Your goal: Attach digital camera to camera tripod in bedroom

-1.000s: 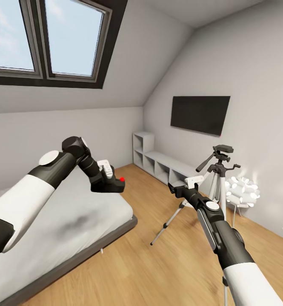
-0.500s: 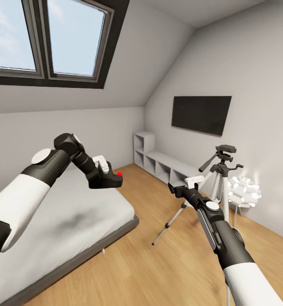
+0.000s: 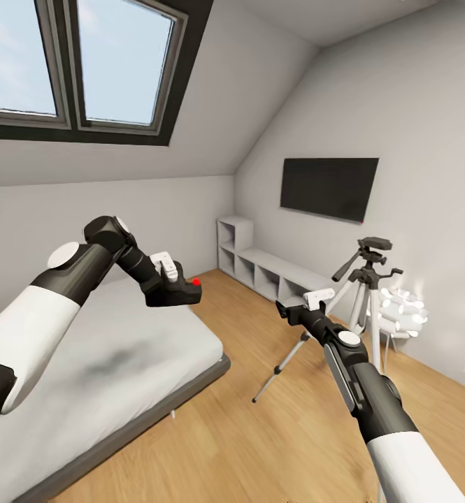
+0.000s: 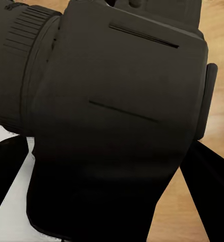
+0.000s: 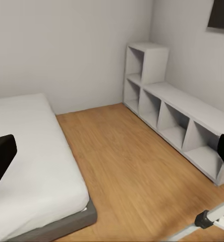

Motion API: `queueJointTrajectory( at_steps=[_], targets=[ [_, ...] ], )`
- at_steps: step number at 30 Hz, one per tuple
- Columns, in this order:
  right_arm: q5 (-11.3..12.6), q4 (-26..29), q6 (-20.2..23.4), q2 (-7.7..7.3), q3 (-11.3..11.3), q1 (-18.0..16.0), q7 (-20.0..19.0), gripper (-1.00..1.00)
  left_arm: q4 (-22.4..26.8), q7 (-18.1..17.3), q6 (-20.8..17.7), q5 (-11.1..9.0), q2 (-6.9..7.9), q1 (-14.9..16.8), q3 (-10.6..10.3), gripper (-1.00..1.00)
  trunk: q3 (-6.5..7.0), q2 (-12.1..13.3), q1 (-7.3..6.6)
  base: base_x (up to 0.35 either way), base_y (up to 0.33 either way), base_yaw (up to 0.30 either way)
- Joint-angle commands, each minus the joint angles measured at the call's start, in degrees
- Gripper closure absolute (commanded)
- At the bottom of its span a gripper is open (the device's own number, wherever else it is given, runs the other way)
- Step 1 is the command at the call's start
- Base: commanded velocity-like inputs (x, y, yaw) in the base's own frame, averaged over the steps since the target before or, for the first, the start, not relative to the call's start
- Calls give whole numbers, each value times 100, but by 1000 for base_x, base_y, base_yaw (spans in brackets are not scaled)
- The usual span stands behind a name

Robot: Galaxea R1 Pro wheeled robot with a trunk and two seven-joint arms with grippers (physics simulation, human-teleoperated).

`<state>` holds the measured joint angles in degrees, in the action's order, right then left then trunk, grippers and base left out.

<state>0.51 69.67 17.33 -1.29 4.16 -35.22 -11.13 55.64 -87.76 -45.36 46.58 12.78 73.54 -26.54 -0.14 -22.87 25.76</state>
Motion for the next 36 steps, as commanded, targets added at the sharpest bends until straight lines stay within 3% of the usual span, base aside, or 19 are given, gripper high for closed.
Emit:
queueJointTrajectory(
  at_steps=[1,27,36],
  targets=[
    [6,5,33,-3,5,-2,-9,-100,10,-49,-61,45,5,3,-11,100,-3,-5,2,0,40,-223],
    [10,9,42,-3,7,-2,-12,-100,17,-49,-70,45,0,3,-27,100,-3,-5,2,0,5,-287],
    [10,9,35,-3,9,-2,-11,-100,17,-49,-69,45,2,3,-4,100,-3,-5,2,0,0,-75]
  ],
)
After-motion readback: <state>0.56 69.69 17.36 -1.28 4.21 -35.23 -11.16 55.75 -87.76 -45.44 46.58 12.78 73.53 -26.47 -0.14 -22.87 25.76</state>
